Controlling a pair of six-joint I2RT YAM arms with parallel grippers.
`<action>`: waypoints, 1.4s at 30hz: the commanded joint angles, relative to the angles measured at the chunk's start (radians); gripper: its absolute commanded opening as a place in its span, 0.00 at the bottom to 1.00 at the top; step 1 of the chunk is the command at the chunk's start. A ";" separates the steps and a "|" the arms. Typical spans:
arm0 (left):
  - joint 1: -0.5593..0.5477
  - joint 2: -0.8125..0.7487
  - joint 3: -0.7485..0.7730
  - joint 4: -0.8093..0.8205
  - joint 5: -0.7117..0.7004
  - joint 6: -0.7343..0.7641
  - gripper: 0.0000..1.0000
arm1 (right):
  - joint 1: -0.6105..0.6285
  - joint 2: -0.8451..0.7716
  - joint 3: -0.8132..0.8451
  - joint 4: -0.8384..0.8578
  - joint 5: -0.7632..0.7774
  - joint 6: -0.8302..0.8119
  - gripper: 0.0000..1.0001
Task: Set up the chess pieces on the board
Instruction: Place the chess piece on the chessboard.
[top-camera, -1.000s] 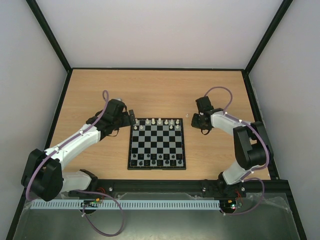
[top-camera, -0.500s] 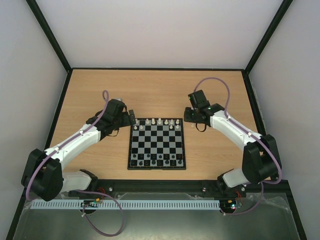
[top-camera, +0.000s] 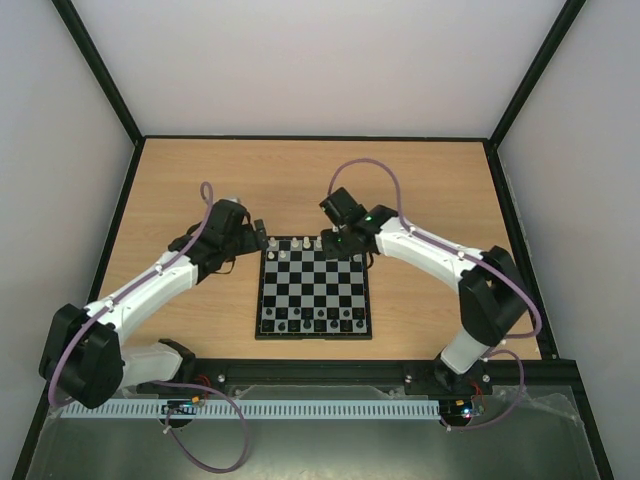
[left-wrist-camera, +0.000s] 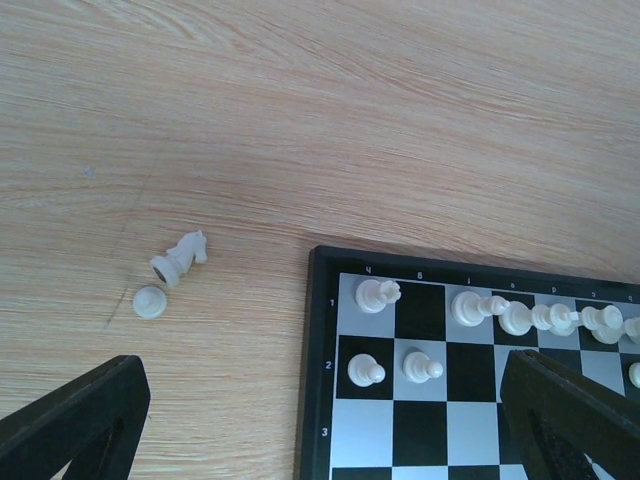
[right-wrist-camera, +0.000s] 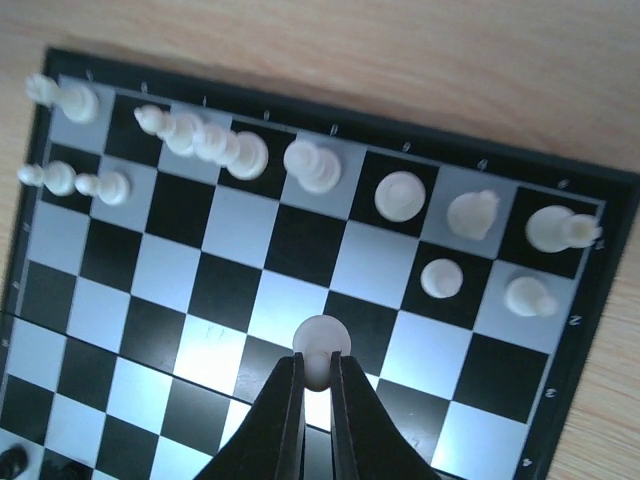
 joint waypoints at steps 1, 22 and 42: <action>0.013 -0.025 -0.021 -0.006 -0.005 -0.006 0.99 | 0.033 0.073 0.044 -0.090 0.017 -0.004 0.04; 0.028 -0.034 -0.034 -0.001 0.010 -0.003 0.99 | 0.043 0.267 0.118 -0.077 0.124 0.000 0.04; 0.033 -0.037 -0.040 0.004 0.018 -0.003 1.00 | 0.041 0.211 0.116 -0.083 0.090 -0.003 0.17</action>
